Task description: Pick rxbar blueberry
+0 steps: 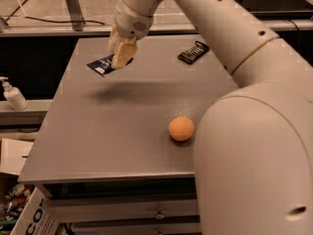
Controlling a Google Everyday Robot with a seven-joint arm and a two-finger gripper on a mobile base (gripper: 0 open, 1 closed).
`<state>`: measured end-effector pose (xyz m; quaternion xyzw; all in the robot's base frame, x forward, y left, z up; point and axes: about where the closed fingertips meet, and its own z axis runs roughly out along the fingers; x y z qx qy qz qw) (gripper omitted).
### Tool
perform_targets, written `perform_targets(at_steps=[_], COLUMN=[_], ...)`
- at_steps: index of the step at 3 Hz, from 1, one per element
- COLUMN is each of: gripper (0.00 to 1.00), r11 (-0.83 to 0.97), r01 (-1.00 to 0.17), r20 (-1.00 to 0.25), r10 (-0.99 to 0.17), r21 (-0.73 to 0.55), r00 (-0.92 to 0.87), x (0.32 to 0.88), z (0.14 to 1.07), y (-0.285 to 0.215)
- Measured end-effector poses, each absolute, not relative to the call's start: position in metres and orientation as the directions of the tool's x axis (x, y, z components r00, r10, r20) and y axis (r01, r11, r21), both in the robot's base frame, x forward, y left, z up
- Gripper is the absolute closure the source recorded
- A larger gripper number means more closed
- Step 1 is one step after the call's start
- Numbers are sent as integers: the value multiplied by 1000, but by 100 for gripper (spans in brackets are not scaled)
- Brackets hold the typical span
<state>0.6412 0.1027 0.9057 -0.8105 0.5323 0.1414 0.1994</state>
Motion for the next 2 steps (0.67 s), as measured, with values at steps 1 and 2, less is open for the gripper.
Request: perform_targets(at_steps=[1,2], gripper=[100,100], r11=[-327,-322], r01=[-925,-925], r20=[-477,-482], r10=[-792,-789], r21=[-196,-203], r00=[381,381], x=[630,633], z=[931,930], y=[85,88])
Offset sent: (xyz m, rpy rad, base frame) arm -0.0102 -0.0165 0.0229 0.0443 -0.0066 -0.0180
